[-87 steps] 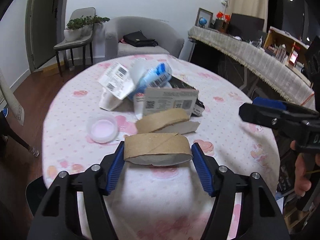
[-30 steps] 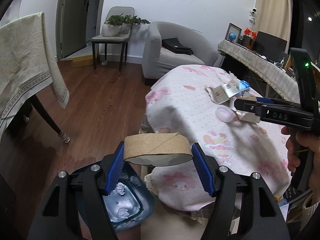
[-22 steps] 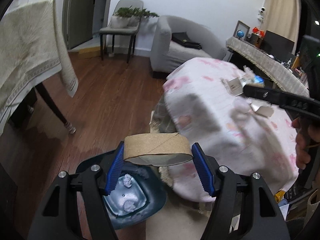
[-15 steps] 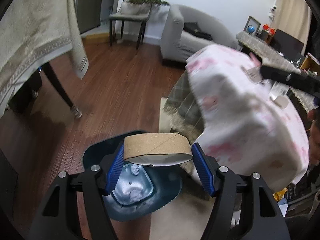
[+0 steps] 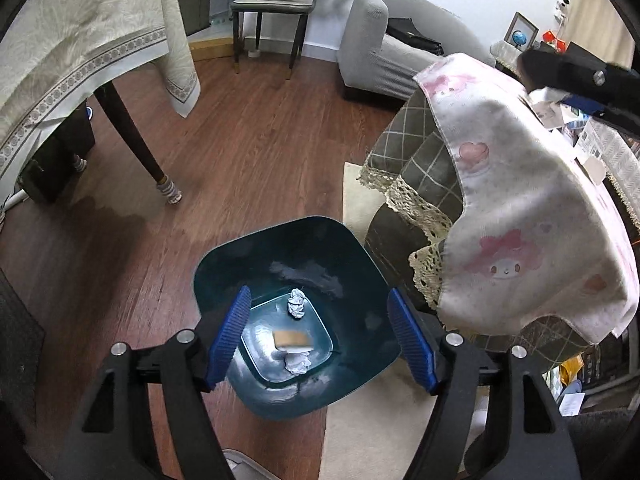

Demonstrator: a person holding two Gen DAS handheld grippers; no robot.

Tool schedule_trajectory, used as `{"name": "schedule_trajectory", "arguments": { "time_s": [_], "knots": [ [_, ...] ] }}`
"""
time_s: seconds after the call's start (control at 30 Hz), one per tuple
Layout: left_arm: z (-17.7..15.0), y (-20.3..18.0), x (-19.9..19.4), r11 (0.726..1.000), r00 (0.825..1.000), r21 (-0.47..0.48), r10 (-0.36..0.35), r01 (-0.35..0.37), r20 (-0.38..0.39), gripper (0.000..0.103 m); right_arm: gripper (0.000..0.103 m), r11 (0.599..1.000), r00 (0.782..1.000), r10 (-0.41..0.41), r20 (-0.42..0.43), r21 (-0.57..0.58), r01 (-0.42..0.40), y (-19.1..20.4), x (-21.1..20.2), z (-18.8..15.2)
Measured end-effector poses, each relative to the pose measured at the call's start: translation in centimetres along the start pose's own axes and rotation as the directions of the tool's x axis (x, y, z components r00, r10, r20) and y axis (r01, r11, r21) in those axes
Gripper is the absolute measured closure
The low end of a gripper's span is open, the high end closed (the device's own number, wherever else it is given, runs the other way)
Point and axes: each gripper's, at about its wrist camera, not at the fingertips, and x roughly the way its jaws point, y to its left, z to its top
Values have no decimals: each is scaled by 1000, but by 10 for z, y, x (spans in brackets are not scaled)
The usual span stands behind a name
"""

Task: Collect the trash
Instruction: 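Lower the tape roll into the bin with the left tool while the right tool releases its roll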

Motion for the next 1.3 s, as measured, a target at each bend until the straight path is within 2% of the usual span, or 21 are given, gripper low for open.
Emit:
{"name": "schedule_trajectory", "arguments": {
  "time_s": [0.37, 0.63, 0.77, 1.0, 1.17, 1.3],
  "knots": [
    [8, 31, -49, 998, 994, -69, 0, 7, 109, 30, 39, 999, 995, 30, -92, -31, -33, 33, 47, -9],
    [11, 49, -78, 996, 987, -92, 4, 11, 163, 47, 39, 998, 984, 31, -176, -57, -41, 53, 79, -23],
    [13, 55, -88, 994, 983, -104, 5, 14, 183, 50, 39, 997, 973, 23, -229, -68, -40, 58, 96, -31],
    [18, 65, -99, 990, 979, -138, 10, 19, 205, 50, 38, 995, 941, -4, -338, -93, -29, 61, 117, -55],
    [21, 62, -104, 992, 975, -126, 16, 12, 223, 50, 29, 992, 919, -21, -393, -119, -29, 61, 121, -70],
    [24, 59, -105, 992, 973, -126, 17, 12, 230, 50, 29, 993, 921, -16, -389, -113, -31, 59, 114, -68]
  ]
}}
